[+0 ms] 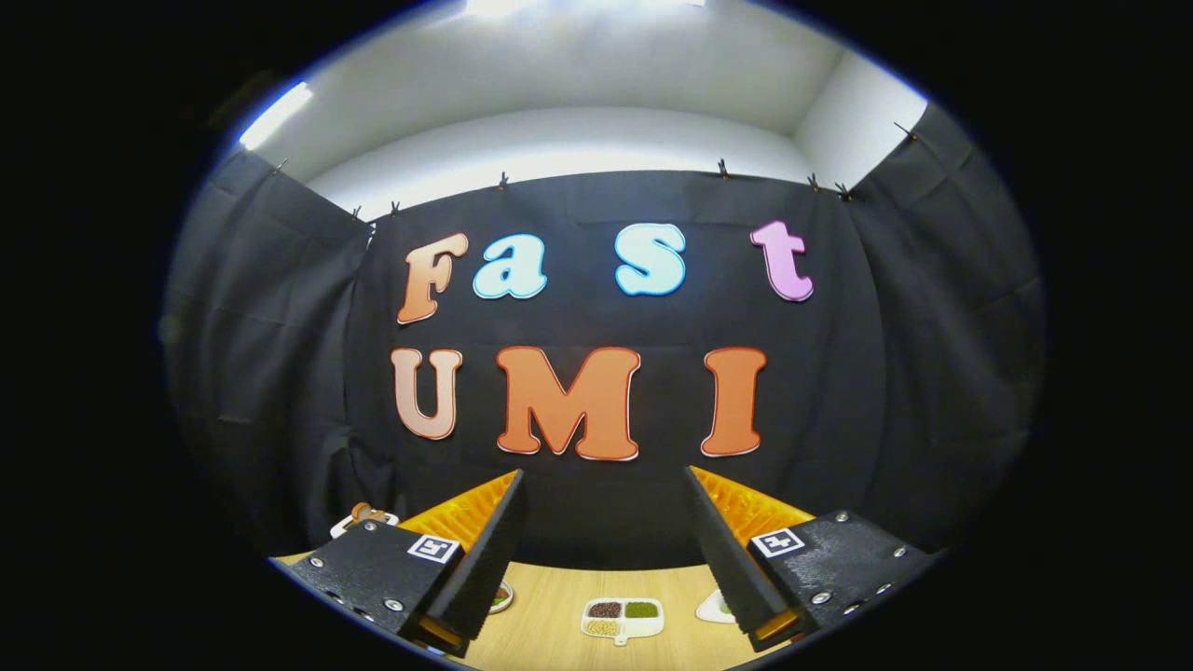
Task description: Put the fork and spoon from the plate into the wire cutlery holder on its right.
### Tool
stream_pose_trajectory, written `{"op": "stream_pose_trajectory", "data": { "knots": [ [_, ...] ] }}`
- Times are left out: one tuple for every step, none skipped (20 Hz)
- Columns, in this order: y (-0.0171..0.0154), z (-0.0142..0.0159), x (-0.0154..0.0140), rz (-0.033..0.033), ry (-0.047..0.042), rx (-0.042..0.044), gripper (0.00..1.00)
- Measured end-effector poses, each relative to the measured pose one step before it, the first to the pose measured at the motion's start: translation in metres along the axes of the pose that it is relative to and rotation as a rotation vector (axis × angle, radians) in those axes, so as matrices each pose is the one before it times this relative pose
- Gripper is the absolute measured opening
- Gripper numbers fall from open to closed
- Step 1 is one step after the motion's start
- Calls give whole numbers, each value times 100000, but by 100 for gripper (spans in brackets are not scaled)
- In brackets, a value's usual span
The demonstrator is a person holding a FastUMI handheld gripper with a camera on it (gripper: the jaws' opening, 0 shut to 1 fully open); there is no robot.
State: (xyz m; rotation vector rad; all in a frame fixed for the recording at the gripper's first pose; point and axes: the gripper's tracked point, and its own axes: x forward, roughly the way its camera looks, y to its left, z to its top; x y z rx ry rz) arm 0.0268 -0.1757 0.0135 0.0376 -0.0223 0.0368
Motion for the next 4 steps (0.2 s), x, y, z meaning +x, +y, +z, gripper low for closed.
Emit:
{"op": "stream_pose_trajectory", "data": {
  "knots": [
    [139,348,-324,-67,-1595,-1669,98],
    [248,185,-257,-300,-1366,-996,98],
    [150,191,-173,-380,-1312,-207,98],
    [-6,373,35,-484,-1458,252,98]
  ]
}}
